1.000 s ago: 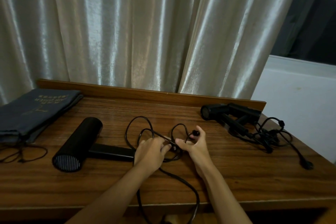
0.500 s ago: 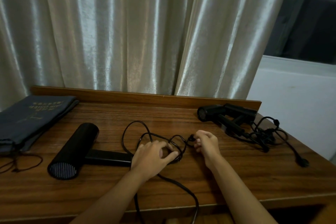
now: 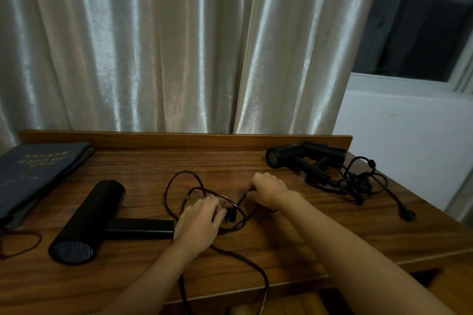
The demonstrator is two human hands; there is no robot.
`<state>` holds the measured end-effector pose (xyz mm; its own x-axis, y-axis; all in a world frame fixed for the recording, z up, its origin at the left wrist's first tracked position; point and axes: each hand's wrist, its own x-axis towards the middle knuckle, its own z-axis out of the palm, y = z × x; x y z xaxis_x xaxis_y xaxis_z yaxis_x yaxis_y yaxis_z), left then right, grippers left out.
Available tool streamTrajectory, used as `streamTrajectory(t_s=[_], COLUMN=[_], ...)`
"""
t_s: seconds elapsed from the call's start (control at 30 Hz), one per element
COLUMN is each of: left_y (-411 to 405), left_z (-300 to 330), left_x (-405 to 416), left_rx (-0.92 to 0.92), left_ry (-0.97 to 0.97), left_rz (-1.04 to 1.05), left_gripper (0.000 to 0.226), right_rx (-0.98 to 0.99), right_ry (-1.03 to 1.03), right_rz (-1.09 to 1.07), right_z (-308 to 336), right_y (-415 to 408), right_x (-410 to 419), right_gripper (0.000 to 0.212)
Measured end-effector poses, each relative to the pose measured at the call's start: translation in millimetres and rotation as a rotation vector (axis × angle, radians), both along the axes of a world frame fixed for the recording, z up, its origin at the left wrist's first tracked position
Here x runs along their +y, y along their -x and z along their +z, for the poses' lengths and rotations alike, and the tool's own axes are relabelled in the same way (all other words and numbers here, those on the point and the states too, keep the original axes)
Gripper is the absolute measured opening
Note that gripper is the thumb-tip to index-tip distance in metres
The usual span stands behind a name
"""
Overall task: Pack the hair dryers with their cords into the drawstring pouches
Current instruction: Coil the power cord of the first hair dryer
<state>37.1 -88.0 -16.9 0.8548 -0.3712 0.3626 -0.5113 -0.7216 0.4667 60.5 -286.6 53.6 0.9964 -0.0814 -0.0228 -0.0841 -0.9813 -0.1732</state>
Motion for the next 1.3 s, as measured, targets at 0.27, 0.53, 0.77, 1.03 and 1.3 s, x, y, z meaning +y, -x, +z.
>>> streamTrajectory(t_s=[0.27, 0.53, 0.77, 1.03, 1.3], left_y=[6.2, 11.7, 8.4, 10.3, 18.9], left_z=[7.3, 10.8, 8.5, 12.0, 24.0], left_x=[-3.7, -6.4, -9.8, -15.3, -5.5], left_rx=[-0.009, -0.009, -0.096, -0.176, -0.185], left_ry=[-0.015, -0.013, -0.116, -0.225, -0.204], left_rz=[0.002, 0.086, 0.363, 0.381, 0.327], left_gripper=[0.032, 0.025, 0.022, 0.031, 0.013], right_rx=[-0.595, -0.665, -0.577, -0.609, -0.551], right_ry=[-0.542, -1.532, -1.457, -0.793, -0.098], right_rz=[-0.445, -0.55, -0.487, -0.425, -0.403], right_z=[28.1, 41.5, -10.0, -37.0, -31.4], right_y=[39.5, 82.6, 106.5, 101.1, 85.2], right_x=[-68.4, -103.5, -73.7, -58.6, -44.3], right_gripper=[0.013, 0.056, 0.029, 0.036, 0.029])
